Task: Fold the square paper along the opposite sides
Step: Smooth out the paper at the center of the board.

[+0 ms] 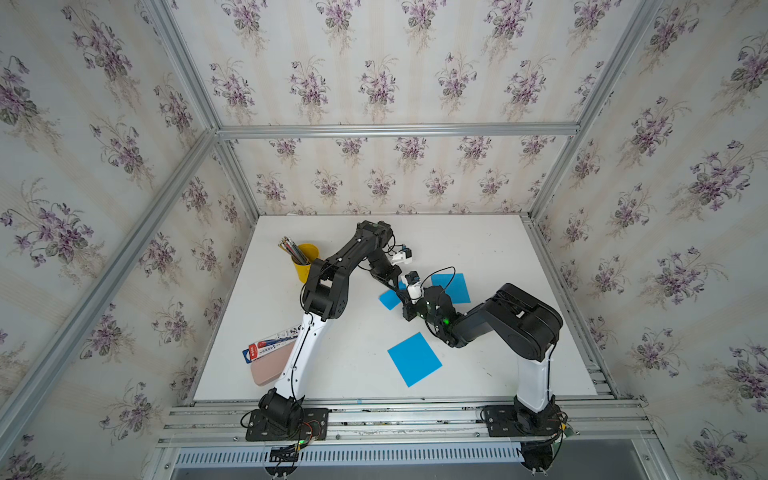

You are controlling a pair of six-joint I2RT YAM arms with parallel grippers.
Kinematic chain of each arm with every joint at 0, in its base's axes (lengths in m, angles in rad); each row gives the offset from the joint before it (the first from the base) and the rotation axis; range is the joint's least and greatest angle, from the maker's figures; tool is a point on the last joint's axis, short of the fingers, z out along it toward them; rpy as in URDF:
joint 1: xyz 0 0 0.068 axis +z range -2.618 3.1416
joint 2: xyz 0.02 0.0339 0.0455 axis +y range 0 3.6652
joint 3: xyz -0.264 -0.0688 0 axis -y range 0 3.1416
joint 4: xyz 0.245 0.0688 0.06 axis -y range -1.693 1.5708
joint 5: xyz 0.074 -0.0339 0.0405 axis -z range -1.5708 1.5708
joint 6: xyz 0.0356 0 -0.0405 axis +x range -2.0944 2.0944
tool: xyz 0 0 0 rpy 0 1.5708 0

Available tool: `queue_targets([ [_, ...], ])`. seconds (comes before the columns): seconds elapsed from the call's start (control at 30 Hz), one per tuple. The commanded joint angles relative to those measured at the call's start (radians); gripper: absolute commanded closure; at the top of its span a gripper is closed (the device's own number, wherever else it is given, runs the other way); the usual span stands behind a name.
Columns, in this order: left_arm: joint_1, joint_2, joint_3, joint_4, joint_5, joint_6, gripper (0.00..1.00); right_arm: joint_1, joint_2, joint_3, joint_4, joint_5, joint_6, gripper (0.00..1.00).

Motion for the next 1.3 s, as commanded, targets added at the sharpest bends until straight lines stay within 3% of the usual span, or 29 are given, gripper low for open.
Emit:
queue_targets([
  [0.0,0.001,-0.015,-0.036,-0.026,-0.005,0.034,1.00,0.005,0.026,0.040,-0.085,0.032,-0.008,1.00],
  [0.6,0.010,-0.003,-0.016,-0.014,-0.067,0.034,1.00,0.005,0.063,0.105,-0.262,0.050,-0.019,1.00],
  [1.1,0.021,0.016,0.007,-0.010,-0.088,0.022,1.00,0.030,-0.053,-0.039,-0.290,0.084,-0.003,1.00],
  [1.27,0.021,0.013,0.009,-0.004,-0.074,0.018,1.00,0.030,-0.138,-0.011,-0.307,0.093,-0.046,1.00],
])
